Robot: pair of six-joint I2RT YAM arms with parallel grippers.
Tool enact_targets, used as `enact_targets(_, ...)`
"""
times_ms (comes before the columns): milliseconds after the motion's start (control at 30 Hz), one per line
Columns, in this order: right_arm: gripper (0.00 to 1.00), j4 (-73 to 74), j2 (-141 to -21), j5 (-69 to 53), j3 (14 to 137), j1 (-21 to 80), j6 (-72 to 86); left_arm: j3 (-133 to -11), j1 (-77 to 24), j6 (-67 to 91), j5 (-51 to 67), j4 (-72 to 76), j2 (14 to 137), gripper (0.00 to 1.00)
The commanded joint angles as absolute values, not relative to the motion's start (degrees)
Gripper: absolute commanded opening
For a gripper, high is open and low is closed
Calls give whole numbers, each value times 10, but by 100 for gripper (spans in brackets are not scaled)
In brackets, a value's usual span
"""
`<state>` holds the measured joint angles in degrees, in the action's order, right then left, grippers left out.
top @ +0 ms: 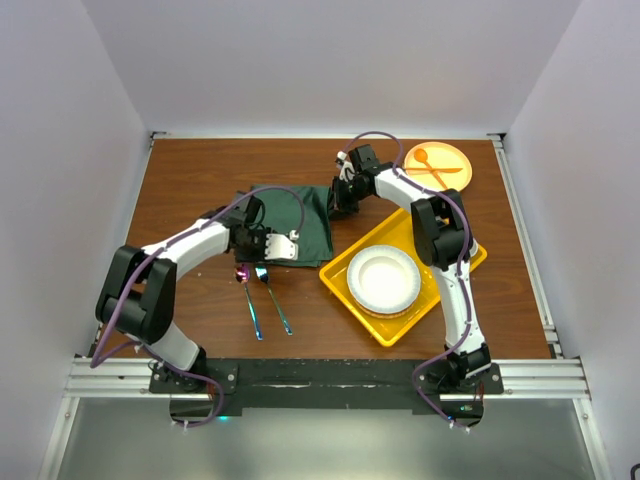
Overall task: Fold the napkin into a case and place the utensils inside
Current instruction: Fold the rectangle-folded napkin at the center of the board.
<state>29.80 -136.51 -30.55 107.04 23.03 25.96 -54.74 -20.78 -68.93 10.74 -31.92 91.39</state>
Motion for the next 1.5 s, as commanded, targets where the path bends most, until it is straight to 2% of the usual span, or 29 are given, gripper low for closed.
enact_targets(0,0,301,-1387,-272,1078,234,258,-534,-214,-709,92,-283,919,38)
enact_targets(300,0,302,-1389,-272,1080,234,258,-522,-214,-715,79,-275,922,15)
enact_targets(433,0,304,-1390,-271,1080,234,257,-512,-214,-715,69,-271,918,0)
enact_targets(1333,0,305,-1393,-258,1085,234,253,-500,-170,-720,50,-230,921,0)
enact_targets(1400,0,303,-1394,-260,1086,233,254,-500,-163,-719,49,-222,923,7)
enact_targets(1433,0,301,-1394,-263,1089,234,255,-501,-160,-719,49,-221,922,14)
enact_targets(1467,0,298,-1395,-265,1091,234,257,-504,-154,-717,53,-219,919,27)
